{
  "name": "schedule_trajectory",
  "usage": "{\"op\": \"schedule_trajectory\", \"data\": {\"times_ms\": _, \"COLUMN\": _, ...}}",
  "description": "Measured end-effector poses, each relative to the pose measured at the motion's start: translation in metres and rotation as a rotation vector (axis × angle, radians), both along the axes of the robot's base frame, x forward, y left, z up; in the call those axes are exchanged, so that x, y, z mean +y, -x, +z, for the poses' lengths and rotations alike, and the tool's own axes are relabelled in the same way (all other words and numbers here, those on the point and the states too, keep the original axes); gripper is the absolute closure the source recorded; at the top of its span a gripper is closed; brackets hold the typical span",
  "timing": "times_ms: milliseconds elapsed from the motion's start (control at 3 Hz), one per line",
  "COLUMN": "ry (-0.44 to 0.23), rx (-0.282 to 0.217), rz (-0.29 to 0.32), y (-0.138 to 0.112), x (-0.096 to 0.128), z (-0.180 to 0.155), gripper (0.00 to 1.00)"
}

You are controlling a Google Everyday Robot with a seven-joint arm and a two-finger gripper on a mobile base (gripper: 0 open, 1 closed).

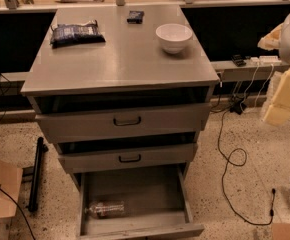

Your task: Pick water bottle from bottom drawer and place on counter

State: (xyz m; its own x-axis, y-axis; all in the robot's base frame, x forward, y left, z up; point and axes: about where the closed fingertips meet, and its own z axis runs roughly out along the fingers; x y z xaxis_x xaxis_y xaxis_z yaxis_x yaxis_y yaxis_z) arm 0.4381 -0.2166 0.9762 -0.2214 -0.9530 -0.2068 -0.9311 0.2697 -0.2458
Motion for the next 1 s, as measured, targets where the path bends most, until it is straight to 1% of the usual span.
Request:
{"op": "schedule_trajectory", "data": {"times_ms": 333, "ry": 0.000, "rx": 0.000, "rz": 0.000, "y": 0.000, "x": 0.000, "z": 0.000, "gripper": 0.00}}
{"op": "schedule_trajectory", "data": {"times_ms": 667, "ry": -0.073, "rx": 0.005, "rz": 0.016, "y": -0.004, "x": 0.022, "z": -0.020, "gripper": 0.00}}
{"op": "schedule_trajectory", "data": {"times_ms": 1000, "ry": -0.163, "rx": 0.037, "rz": 0.060, "y": -0.001, "x": 0.055, "z": -0.048, "gripper": 0.00}}
